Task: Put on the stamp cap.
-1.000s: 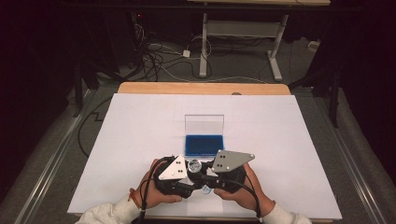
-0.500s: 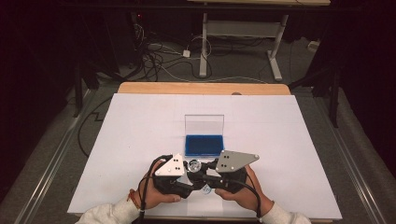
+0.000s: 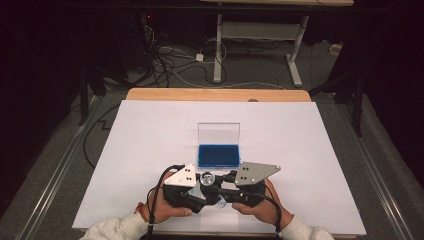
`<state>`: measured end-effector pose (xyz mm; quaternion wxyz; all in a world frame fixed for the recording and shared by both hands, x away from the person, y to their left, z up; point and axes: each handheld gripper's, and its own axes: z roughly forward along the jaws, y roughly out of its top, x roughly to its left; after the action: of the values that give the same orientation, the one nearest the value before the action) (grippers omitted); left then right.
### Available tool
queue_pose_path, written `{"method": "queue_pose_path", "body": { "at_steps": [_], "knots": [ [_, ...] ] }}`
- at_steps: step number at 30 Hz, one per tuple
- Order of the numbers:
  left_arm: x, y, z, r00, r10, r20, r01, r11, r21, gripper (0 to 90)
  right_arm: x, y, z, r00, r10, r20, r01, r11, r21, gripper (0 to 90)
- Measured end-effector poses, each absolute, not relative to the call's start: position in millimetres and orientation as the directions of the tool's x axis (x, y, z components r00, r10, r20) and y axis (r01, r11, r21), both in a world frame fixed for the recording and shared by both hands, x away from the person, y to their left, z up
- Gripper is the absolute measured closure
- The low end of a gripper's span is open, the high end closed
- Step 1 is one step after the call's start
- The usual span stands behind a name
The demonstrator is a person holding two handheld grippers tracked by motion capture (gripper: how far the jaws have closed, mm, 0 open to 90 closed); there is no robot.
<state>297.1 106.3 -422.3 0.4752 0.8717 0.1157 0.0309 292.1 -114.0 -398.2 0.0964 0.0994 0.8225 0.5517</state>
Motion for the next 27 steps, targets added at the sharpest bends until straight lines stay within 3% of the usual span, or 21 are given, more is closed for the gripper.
{"method": "queue_pose_path", "body": {
  "at_steps": [7,18,23,25,27],
  "knots": [
    [296.7,106.7,-423.8,0.961,0.257,-0.101,0.221,-0.499,0.838,36.4,292.4,-115.2,-402.9,-0.962,0.267,-0.054,0.044,0.350,0.936,75.0],
    [300.3,108.4,-421.6,0.957,0.222,-0.186,0.273,-0.480,0.834,36.3,291.4,-117.8,-406.1,-0.967,0.250,-0.052,0.031,0.319,0.947,75.1],
    [300.7,109.1,-421.6,0.959,0.225,-0.175,0.266,-0.488,0.831,36.2,291.2,-117.1,-407.8,-0.967,0.246,-0.061,0.023,0.327,0.945,75.0],
    [297.9,107.6,-419.8,0.965,0.246,-0.095,0.215,-0.524,0.824,36.2,291.6,-117.2,-407.2,-0.967,0.248,-0.063,0.022,0.326,0.945,75.0],
    [297.6,108.3,-419.7,0.968,0.240,-0.073,0.195,-0.536,0.821,36.2,292.4,-117.9,-407.4,-0.966,0.249,-0.066,0.022,0.332,0.943,75.0]
  ]
}}
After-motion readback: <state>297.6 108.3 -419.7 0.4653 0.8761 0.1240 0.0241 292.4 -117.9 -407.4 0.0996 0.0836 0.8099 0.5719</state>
